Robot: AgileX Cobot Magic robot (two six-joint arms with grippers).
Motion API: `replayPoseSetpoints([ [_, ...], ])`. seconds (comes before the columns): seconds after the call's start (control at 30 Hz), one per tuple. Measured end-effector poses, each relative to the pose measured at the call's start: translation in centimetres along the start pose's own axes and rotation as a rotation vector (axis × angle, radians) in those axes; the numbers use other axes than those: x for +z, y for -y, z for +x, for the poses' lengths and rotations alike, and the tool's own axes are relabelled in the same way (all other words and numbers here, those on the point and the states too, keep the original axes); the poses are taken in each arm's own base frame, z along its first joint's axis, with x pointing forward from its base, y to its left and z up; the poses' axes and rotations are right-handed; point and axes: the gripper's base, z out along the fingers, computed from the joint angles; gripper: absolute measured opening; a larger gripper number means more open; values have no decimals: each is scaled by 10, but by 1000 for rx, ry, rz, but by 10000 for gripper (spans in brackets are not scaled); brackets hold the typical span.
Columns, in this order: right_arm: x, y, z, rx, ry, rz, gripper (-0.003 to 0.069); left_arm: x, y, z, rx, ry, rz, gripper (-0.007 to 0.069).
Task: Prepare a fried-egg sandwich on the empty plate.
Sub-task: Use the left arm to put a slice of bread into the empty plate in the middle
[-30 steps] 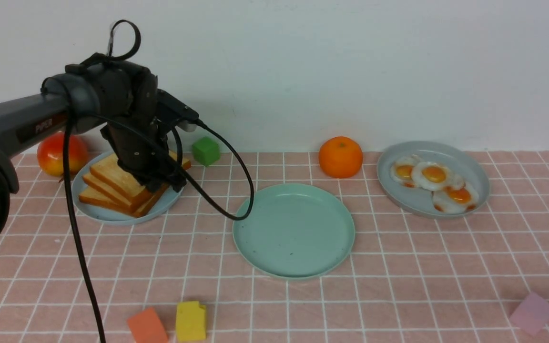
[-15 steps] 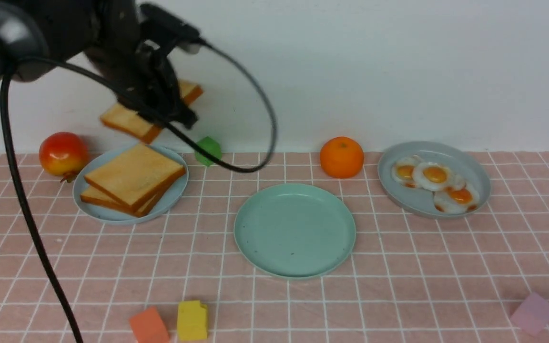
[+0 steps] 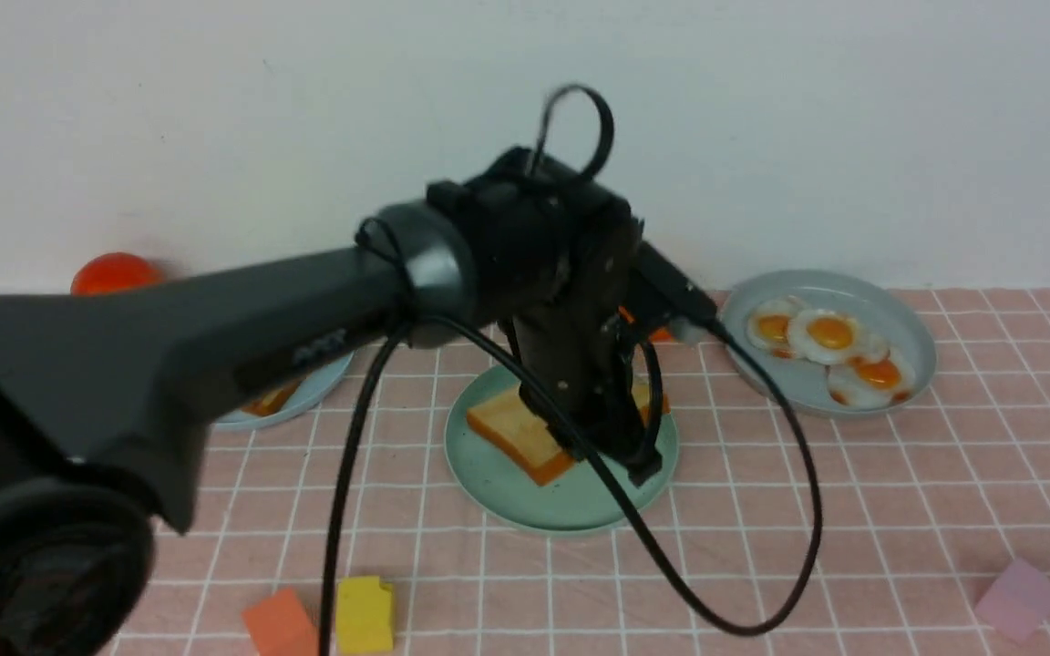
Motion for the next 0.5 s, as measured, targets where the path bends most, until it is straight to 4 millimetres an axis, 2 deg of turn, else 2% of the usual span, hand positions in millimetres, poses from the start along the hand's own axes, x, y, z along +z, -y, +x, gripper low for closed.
replayPoseSetpoints([
  [0.2,0,0,0,0,-5,1,101,14,1,1,3,-11,-2,69],
  [0.27,0,0,1,0,-7,1,103,15,1,1,3,-8,-2,99],
  [0.43,0,0,1,0,-7,-1,107,15,1,1,0,-10,-2,272],
  [0.5,0,0,0,0,-7,-1,111,13,2,1,-11,-10,10,386],
])
